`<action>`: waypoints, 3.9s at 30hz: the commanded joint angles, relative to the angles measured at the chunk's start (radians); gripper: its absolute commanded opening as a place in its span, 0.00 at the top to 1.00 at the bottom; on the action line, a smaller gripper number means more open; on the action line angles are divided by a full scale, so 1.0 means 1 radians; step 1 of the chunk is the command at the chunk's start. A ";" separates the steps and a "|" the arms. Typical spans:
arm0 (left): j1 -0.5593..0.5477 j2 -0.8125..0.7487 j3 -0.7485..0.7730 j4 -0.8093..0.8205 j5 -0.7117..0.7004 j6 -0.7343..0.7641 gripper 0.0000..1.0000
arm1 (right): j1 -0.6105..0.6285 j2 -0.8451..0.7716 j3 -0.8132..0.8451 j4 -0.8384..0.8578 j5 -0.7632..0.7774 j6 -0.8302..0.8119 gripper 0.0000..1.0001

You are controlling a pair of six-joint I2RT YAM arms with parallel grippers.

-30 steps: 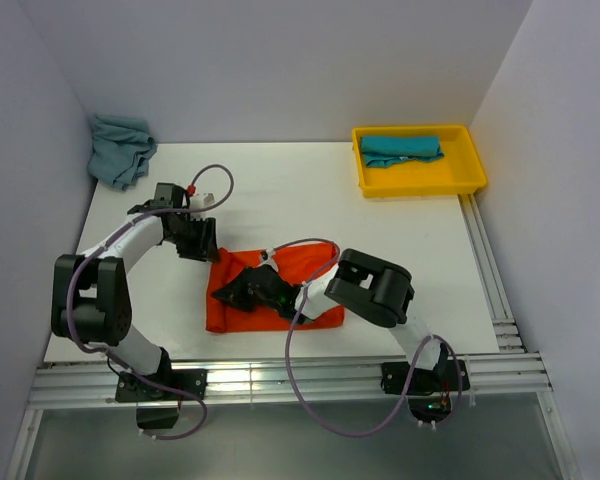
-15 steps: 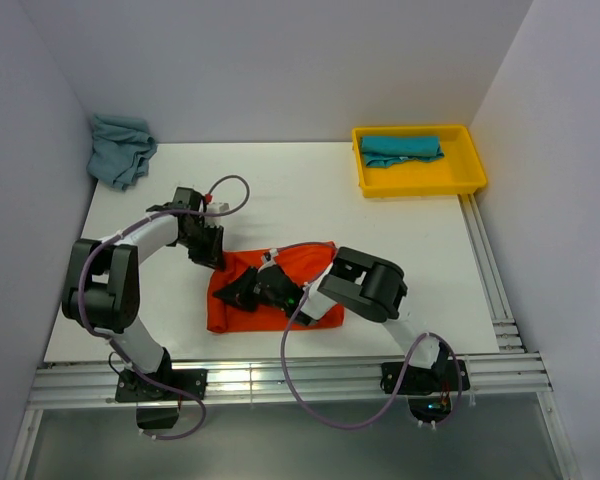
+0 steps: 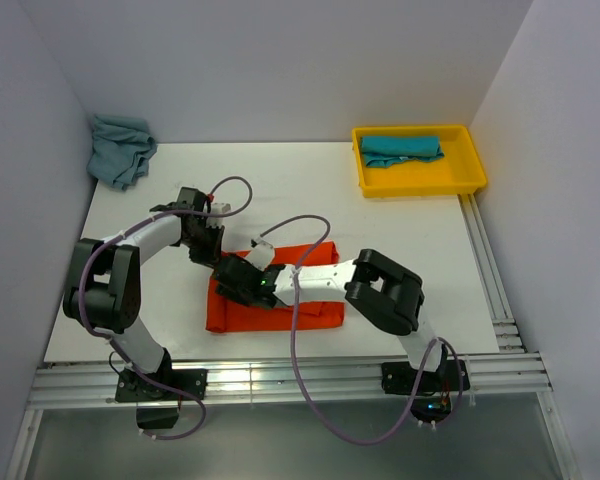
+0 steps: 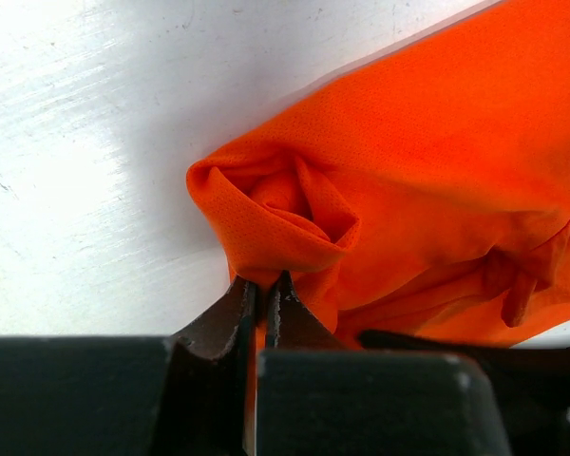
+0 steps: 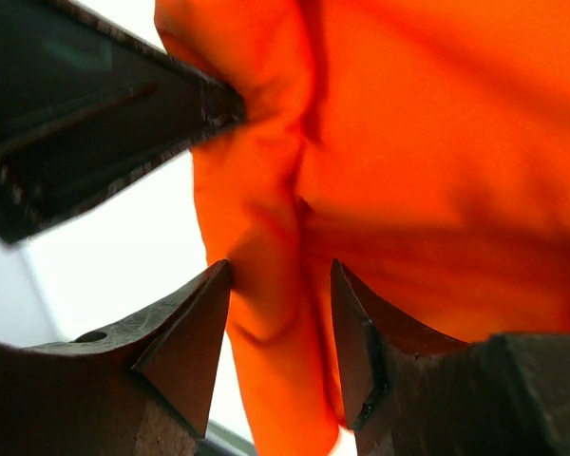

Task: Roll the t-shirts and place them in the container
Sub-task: Roll the tshirt

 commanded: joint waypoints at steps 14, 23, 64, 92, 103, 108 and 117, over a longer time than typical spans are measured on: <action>-0.017 -0.011 0.025 -0.013 -0.014 -0.004 1.00 | 0.124 0.187 0.581 -0.676 0.295 -0.150 0.47; -0.019 -0.013 0.027 -0.014 -0.009 -0.003 1.00 | 0.122 0.270 0.626 -0.667 0.253 -0.176 0.47; -0.017 -0.051 0.025 -0.017 0.042 0.016 0.53 | -0.086 0.301 -0.434 1.279 -0.359 0.257 0.96; -0.019 -0.020 0.027 -0.019 -0.015 0.002 1.00 | 0.090 -0.037 0.163 -0.484 0.215 -0.002 0.42; -0.019 -0.019 0.028 -0.023 -0.006 0.006 1.00 | 0.128 0.150 0.497 -0.618 0.287 -0.148 0.44; -0.019 -0.020 0.028 -0.025 -0.003 0.005 1.00 | 0.128 0.236 0.627 -0.653 0.279 -0.191 0.44; -0.019 -0.017 0.030 -0.023 -0.001 0.006 1.00 | 0.134 0.342 0.707 -0.765 0.260 -0.173 0.45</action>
